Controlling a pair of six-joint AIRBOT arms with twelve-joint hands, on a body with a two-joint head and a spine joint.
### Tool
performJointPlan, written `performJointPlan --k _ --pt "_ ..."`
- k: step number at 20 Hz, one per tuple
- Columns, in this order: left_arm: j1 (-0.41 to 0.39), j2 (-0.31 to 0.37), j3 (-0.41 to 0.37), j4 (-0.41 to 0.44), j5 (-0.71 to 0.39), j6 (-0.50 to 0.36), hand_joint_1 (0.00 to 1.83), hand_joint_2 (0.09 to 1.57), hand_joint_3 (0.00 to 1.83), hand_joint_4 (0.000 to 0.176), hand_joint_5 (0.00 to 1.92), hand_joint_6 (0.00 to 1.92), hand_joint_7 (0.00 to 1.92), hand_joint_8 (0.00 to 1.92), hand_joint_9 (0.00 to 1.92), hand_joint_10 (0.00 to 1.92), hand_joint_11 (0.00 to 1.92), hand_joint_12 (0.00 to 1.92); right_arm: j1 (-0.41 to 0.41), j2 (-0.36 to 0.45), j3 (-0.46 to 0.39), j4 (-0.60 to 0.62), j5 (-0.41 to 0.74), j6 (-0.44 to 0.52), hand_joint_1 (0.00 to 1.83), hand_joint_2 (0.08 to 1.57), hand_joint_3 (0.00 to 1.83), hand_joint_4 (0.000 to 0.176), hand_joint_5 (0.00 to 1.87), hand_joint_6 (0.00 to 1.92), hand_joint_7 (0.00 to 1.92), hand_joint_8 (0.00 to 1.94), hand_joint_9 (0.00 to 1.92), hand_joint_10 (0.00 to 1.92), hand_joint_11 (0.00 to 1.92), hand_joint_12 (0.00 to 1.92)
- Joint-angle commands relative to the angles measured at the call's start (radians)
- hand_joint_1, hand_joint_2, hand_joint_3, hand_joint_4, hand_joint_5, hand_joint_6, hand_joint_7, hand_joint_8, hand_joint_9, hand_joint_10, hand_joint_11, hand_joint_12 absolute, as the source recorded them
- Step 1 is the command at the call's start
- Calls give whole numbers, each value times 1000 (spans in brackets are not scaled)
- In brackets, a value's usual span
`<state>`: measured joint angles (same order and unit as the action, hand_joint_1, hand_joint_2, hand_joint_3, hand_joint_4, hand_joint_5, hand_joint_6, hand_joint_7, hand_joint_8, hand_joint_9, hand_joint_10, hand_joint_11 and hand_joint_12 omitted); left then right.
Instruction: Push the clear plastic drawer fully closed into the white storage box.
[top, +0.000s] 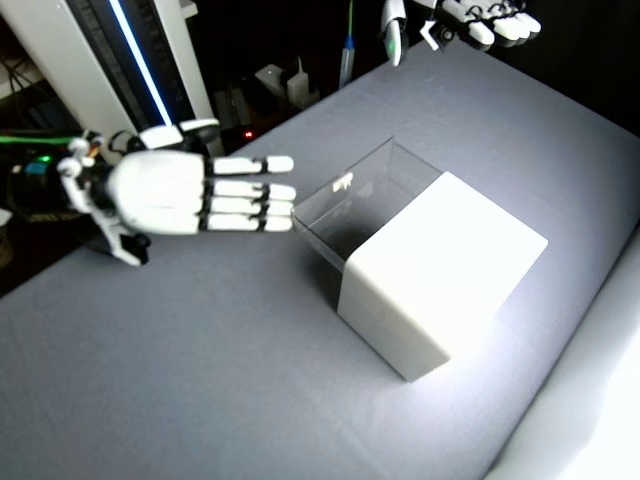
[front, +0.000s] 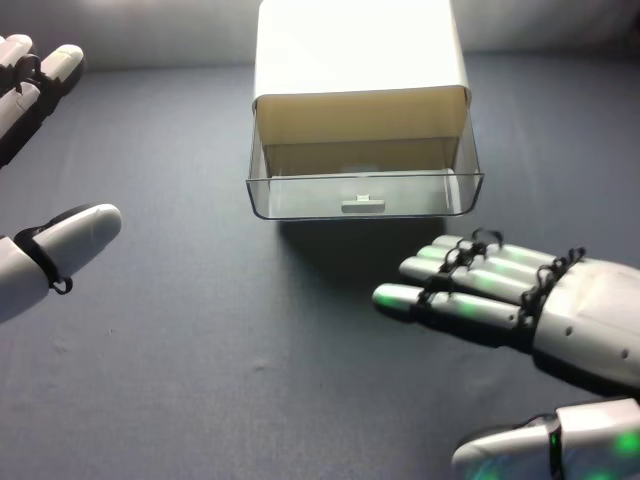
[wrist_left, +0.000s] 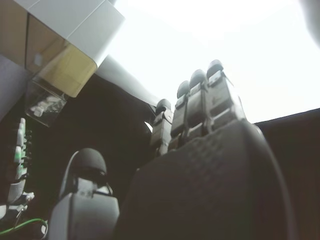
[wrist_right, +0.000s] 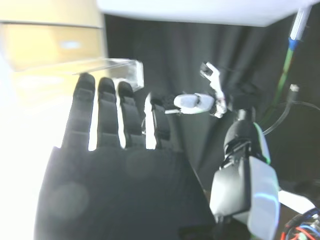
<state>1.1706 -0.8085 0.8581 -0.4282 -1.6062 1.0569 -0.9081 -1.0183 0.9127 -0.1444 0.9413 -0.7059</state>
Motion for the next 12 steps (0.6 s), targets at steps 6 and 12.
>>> performJointPlan --k 6,12 --pt "-4 -3 5 6 -112 -4 0 1116 0 176 0 0 0 0 0 0 0 0 68 -14 20 -48 75 12 0 985 0 176 7 3 0 0 0 0 0 0" --pt "-4 -3 6 6 -111 -5 0 1149 0 176 0 0 0 0 0 0 0 0 111 -36 53 -67 46 12 0 985 0 123 0 0 0 0 0 0 0 0"
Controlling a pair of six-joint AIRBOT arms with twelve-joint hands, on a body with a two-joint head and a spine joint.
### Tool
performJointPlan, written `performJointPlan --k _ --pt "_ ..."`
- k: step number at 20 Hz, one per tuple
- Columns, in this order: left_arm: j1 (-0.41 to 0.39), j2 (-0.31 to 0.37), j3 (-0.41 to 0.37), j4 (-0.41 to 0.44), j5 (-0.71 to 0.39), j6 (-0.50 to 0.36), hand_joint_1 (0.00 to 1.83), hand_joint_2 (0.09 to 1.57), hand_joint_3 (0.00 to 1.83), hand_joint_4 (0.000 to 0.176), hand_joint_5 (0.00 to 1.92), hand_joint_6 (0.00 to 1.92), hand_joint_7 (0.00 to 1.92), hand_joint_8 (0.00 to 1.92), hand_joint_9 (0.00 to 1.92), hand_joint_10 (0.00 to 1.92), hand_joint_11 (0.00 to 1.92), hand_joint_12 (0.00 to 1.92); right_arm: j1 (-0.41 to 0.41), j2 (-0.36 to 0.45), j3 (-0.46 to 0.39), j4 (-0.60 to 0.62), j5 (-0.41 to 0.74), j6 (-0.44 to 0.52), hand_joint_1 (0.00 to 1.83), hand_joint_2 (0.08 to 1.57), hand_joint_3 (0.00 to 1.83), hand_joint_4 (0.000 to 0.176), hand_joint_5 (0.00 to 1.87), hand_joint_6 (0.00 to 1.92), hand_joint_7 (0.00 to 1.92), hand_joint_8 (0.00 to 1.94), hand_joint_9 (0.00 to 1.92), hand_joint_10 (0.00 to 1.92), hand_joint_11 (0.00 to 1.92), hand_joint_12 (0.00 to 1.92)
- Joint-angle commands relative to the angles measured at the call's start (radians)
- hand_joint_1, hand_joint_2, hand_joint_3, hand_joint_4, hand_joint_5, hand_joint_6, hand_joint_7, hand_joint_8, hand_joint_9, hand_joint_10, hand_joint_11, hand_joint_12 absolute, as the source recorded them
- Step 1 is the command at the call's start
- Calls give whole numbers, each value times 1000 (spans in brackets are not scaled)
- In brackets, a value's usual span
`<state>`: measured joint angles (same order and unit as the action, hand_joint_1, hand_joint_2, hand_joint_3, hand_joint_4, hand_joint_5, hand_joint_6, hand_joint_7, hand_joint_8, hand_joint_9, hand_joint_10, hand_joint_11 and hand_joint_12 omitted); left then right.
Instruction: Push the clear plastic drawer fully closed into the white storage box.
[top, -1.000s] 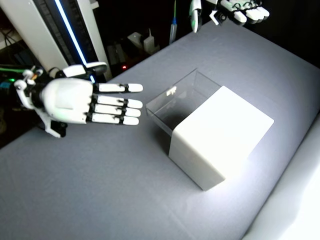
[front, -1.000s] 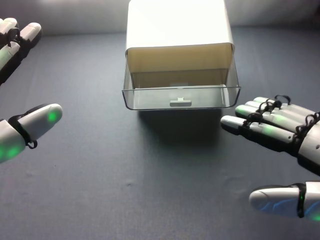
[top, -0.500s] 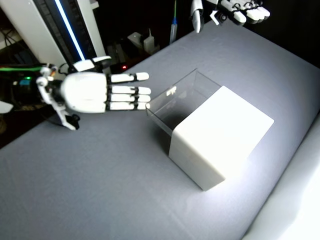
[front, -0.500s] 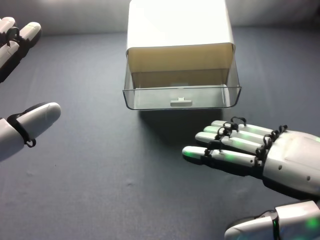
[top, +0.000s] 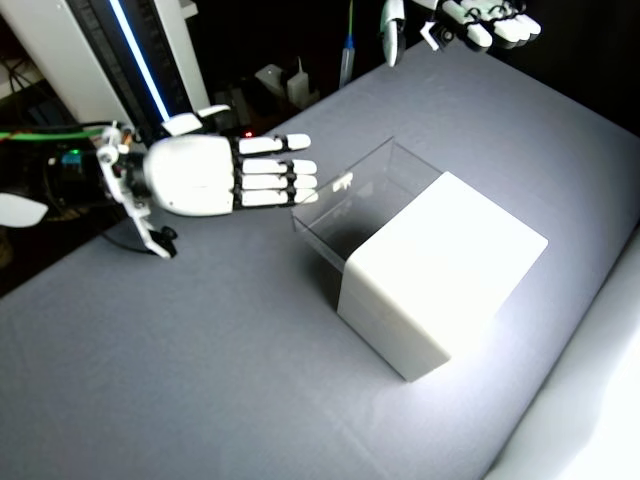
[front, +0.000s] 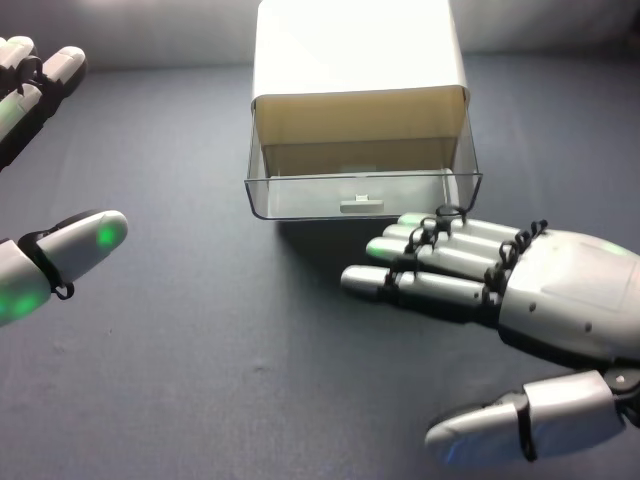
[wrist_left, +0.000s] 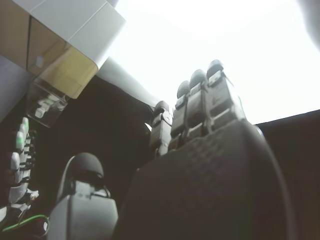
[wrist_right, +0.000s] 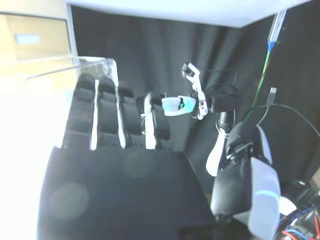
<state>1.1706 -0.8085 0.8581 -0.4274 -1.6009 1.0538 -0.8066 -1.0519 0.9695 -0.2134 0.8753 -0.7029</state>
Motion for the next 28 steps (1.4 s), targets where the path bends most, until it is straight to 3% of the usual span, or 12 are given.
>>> performJointPlan --k 1,4,6,8,10,13,15,18,23,24,25,28 --pt "-4 -3 6 5 -116 -2 0 1150 0 176 0 0 0 0 0 0 0 0 14 -7 3 3 109 9 0 988 0 120 0 0 0 0 0 0 0 0" --pt "-4 -3 6 5 -116 -3 0 1145 0 176 0 0 0 0 0 0 0 0 29 -24 25 3 86 9 0 985 0 115 8 3 0 0 0 0 0 0" --pt "-4 -3 6 6 -116 -3 0 1149 0 176 0 0 0 0 0 0 0 0 36 -35 38 4 69 9 0 990 0 147 0 0 0 0 0 0 0 0" --pt "-4 -3 7 7 -116 -5 0 1144 0 176 0 0 0 0 0 0 0 0 40 -45 48 4 57 9 0 1007 6 129 0 0 0 0 0 0 0 0" --pt "-4 -3 7 8 -116 -6 0 1142 0 176 0 0 0 0 0 0 0 0 40 -50 51 4 50 9 0 1008 6 128 0 0 0 0 0 0 0 0" --pt "-4 -3 8 8 -113 -6 0 1142 0 176 0 0 0 0 0 0 0 0 42 -51 47 -8 42 9 0 1012 6 151 0 0 0 0 0 0 0 0" --pt "-4 -4 9 9 -113 -7 0 1137 0 176 0 0 0 0 0 0 0 0 48 -57 52 -16 25 9 0 1024 11 151 0 0 0 0 0 0 0 0" --pt "-4 -5 10 10 -111 -7 0 1131 0 176 0 0 0 0 0 0 0 0 59 -67 64 -19 11 9 0 1032 12 122 17 7 0 0 0 0 0 0" --pt "-4 -6 11 10 -109 -10 0 1124 0 176 0 0 0 0 0 0 0 0 70 -73 83 -14 2 8 0 1003 0 109 30 10 0 0 0 0 0 0" --pt "-4 -6 12 10 -109 -10 0 1129 0 176 0 0 0 0 0 0 0 0 70 -73 87 -8 2 5 0 990 0 123 10 1 0 0 0 0 0 0" --pt "-4 -6 12 10 -108 -11 0 1135 0 176 0 0 0 0 0 0 0 0 72 -73 89 -3 2 -1 0 994 0 120 15 4 0 0 0 0 0 0" --pt "-2 -6 14 10 -107 -14 0 1138 0 176 0 0 0 0 0 0 0 0 74 -73 95 24 -5 -43 0 1004 0 97 49 16 0 0 0 0 0 0"
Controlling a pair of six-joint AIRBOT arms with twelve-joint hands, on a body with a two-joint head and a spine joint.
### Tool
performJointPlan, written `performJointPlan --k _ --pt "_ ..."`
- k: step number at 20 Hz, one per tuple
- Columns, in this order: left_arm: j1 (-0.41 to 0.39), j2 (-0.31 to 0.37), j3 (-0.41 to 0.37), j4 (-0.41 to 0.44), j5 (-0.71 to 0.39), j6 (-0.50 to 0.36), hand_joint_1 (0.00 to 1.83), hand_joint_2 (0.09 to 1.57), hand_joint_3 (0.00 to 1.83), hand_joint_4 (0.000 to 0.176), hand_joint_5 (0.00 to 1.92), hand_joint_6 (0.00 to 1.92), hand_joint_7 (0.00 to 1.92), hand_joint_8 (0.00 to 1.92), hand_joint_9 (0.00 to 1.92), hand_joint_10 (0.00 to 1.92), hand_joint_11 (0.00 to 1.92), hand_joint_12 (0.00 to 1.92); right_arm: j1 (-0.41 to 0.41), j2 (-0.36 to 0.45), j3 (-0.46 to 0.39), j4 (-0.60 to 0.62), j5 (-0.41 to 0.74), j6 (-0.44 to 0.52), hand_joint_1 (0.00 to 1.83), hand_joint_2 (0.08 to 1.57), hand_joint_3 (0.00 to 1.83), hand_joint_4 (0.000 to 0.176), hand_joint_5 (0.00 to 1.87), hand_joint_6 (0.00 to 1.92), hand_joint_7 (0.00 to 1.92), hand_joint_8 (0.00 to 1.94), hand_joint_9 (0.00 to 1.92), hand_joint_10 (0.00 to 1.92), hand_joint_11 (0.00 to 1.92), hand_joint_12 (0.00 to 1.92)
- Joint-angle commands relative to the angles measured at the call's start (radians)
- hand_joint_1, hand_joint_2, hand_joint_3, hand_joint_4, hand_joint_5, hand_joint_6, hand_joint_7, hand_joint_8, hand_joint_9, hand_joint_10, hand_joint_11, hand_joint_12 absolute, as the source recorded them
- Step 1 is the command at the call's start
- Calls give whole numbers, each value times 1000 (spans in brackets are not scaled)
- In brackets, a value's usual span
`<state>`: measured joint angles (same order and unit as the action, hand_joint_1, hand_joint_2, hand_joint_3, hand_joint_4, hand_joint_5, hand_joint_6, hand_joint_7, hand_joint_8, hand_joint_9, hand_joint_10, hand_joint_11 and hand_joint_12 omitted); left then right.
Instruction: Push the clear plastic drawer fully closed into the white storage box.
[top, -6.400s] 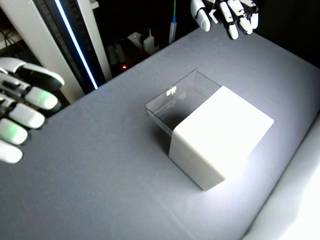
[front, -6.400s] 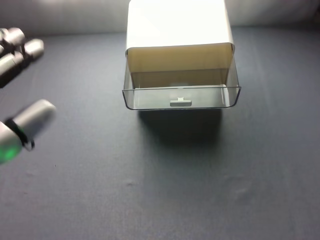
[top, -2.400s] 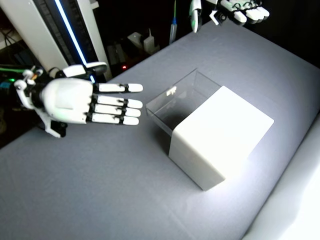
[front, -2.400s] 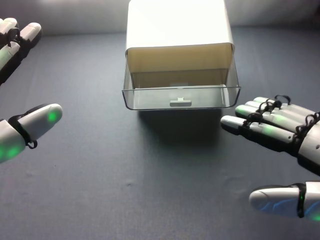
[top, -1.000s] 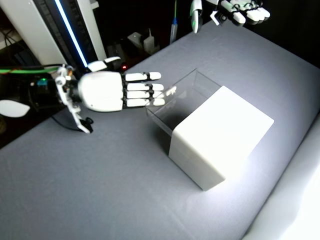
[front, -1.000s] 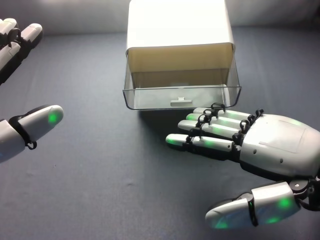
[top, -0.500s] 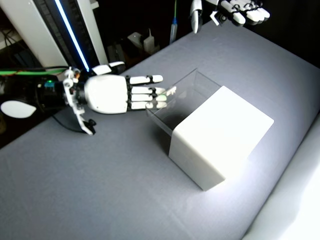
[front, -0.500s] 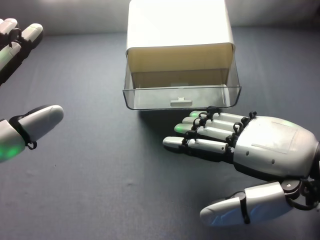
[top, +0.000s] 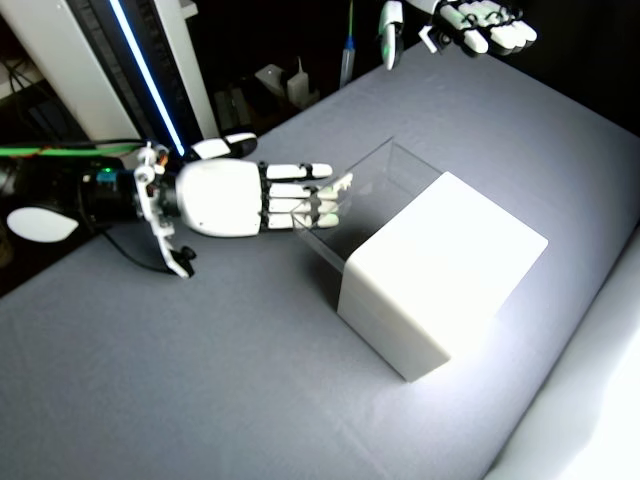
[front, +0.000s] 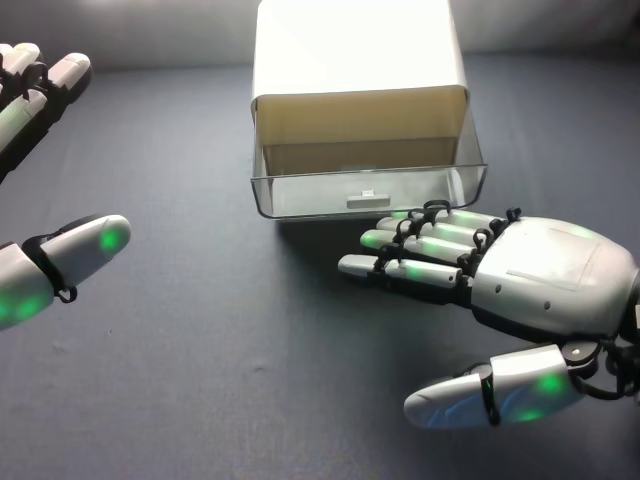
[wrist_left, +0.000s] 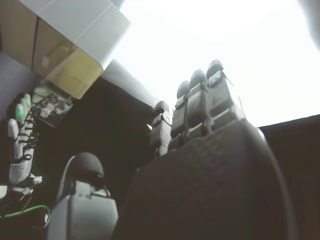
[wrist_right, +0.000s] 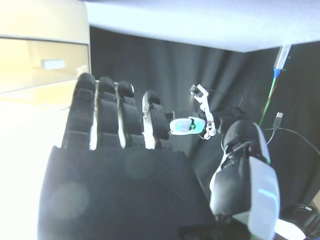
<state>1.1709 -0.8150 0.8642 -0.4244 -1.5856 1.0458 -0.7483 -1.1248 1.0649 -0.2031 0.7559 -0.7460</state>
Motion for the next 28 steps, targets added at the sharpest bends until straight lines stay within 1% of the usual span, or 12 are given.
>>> performJointPlan --k 1,7,9,10,11,13,15,18,20,24,25,28 --pt "-2 1 8 7 -122 -7 0 1134 0 176 0 0 0 0 0 0 0 0 19 0 5 17 112 0 0 1010 2 91 49 14 0 0 0 0 0 0" --pt "-2 1 10 8 -120 -9 0 1157 7 176 0 0 0 0 0 0 0 0 63 -23 32 18 43 -57 0 1016 3 95 54 10 0 0 0 0 0 0" --pt "-2 0 11 11 -118 -9 0 1153 4 176 0 0 0 0 0 0 0 0 84 -38 48 18 19 -73 0 1018 3 91 61 11 0 0 0 0 0 0" --pt "-2 0 11 11 -118 -10 0 1158 6 176 0 0 0 0 0 0 0 0 98 -50 59 17 5 -85 0 1021 4 70 87 21 0 0 0 0 0 0" --pt "-2 -1 12 11 -118 -11 0 1145 0 176 0 0 0 0 0 0 0 0 107 -56 63 17 -1 -94 0 1017 3 68 91 20 0 0 0 0 0 0" --pt "-2 -2 14 13 -117 -13 0 1143 0 176 0 0 0 0 0 0 0 0 126 -69 72 17 -10 -109 0 1025 5 77 87 15 0 0 0 0 0 0" --pt "-2 -2 15 14 -115 -15 0 1140 0 176 0 0 0 0 0 0 0 0 135 -70 75 17 -21 -120 0 1001 0 106 86 12 0 0 0 0 0 0" --pt "-2 -3 16 15 -114 -17 0 1134 0 176 0 0 0 0 0 0 0 0 145 -79 92 20 -40 -127 0 1001 0 100 112 19 0 0 0 0 0 0" --pt "-2 -3 16 15 -114 -17 0 1134 0 176 0 0 0 0 0 0 0 0 154 -88 106 23 -49 -129 0 1003 0 115 85 5 0 0 0 0 0 0" --pt "-2 -5 16 15 -113 -18 0 1142 0 176 0 0 0 0 0 0 0 0 163 -98 121 33 -68 -153 0 1013 1 68 128 19 0 0 0 0 0 0" --pt "-2 -6 17 15 -113 -19 0 1143 0 176 0 0 0 0 0 0 0 0 166 -101 127 33 -73 -156 0 1012 1 76 127 17 0 0 0 0 0 0" --pt "-2 -6 17 16 -115 -20 0 1152 4 176 0 0 0 0 0 0 0 0 171 -110 145 43 -86 -166 0 1033 9 65 133 16 0 0 0 0 0 0"
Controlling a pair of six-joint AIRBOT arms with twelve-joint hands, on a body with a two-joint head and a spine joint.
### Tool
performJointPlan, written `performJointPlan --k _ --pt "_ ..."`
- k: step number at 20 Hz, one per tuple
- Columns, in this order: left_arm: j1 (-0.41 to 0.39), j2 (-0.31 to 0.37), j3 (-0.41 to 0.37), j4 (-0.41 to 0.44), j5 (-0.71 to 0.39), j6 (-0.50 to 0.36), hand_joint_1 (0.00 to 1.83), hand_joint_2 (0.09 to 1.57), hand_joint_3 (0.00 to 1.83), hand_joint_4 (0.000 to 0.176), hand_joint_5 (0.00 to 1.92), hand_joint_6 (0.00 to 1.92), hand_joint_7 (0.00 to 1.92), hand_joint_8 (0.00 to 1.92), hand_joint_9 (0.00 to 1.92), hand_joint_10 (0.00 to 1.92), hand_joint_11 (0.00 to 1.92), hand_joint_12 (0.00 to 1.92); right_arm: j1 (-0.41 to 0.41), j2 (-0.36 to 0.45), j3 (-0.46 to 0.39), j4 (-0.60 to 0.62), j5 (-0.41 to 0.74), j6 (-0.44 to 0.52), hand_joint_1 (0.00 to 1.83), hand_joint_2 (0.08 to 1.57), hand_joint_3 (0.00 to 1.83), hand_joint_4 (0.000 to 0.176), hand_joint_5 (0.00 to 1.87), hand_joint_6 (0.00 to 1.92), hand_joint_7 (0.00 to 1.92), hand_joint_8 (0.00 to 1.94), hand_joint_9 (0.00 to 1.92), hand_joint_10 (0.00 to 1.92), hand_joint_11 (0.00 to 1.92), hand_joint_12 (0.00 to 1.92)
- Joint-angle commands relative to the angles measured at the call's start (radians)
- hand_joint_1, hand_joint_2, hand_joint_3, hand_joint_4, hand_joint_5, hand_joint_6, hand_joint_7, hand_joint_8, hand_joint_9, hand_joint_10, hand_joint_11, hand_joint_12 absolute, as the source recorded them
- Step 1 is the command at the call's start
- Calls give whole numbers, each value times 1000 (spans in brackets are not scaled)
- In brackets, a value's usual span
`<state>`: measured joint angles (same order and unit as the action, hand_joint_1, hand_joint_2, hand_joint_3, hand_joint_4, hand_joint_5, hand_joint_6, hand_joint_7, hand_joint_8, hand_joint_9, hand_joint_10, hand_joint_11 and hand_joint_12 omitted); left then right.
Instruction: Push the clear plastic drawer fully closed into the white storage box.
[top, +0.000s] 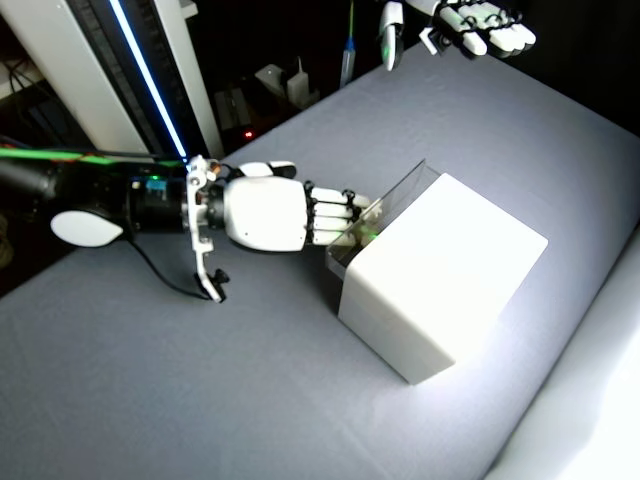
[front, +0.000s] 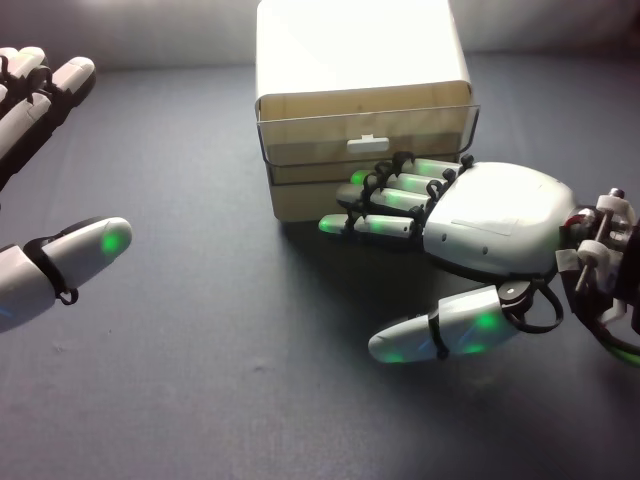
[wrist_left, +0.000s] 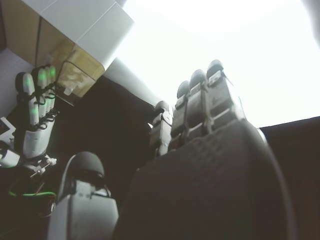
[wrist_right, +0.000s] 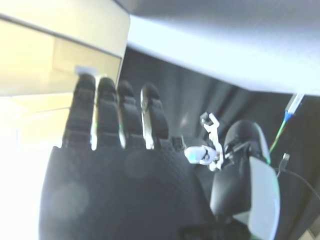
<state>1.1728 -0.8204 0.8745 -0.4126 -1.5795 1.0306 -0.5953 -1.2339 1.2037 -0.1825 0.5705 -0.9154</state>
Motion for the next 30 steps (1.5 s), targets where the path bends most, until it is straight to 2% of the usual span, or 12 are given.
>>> performJointPlan --k 1,6,11,12,13,15,16,18,19,20,26,30 --pt "-4 -2 8 4 -121 -6 0 1148 2 176 0 0 0 0 0 0 0 0 21 -2 6 33 96 -21 0 1052 18 53 152 22 0 0 0 0 0 0" --pt "-4 -3 12 4 -122 -12 0 1156 5 176 0 0 0 0 0 0 0 0 43 -1 6 56 86 -88 0 1037 8 60 164 20 0 0 0 0 0 0" --pt "-2 -4 14 5 -124 -13 0 1154 3 176 0 0 0 0 0 0 0 0 49 -1 28 89 87 -88 0 1164 14 0 330 21 87 3 37 6 37 30" --pt "-2 -5 14 5 -124 -13 0 1157 4 176 0 0 0 0 0 0 0 0 49 -1 33 106 94 -88 0 1212 2 0 419 25 194 11 136 23 7 434" --pt "-2 -6 15 5 -125 -13 0 1181 15 121 0 0 0 0 0 0 0 0 49 -1 38 129 104 -88 0 1203 0 0 530 35 441 16 379 62 24 954" --pt "1 -6 15 5 -128 -13 0 1223 32 86 0 0 0 0 0 0 0 0 49 0 40 145 116 -88 0 1262 0 0 613 126 689 77 593 292 109 1364" --pt "2 -7 15 4 -128 -14 0 1255 45 33 0 0 0 0 0 0 0 0 49 1 41 152 122 -88 2 1259 0 0 509 632 701 468 540 845 213 1544" --pt "4 -7 15 4 -127 -14 0 1215 23 47 0 0 0 0 0 0 0 0 49 11 41 163 131 -87 0 1241 0 0 490 883 605 814 459 1191 277 1663" --pt "4 -7 15 4 -127 -14 0 1202 16 88 0 0 0 0 0 0 0 0 49 18 39 166 131 -81 100 1325 7 0 513 898 583 981 457 1367 290 1794" --pt "4 -7 15 3 -128 -14 0 1204 17 110 0 0 0 0 0 0 0 0 49 18 32 176 138 -81 113 1349 5 0 520 974 610 913 506 1159 305 1608" --pt "5 -7 11 1 -121 -14 0 1189 7 127 0 0 0 0 0 0 0 0 32 98 -38 137 192 21 174 1377 0 0 626 1057 763 901 619 1108 324 1601" --pt "5 -5 8 -1 -117 -17 0 1210 15 102 0 0 0 0 0 0 0 0 32 149 -88 124 210 21 58 1306 0 6 606 1055 692 870 524 1114 245 1661"
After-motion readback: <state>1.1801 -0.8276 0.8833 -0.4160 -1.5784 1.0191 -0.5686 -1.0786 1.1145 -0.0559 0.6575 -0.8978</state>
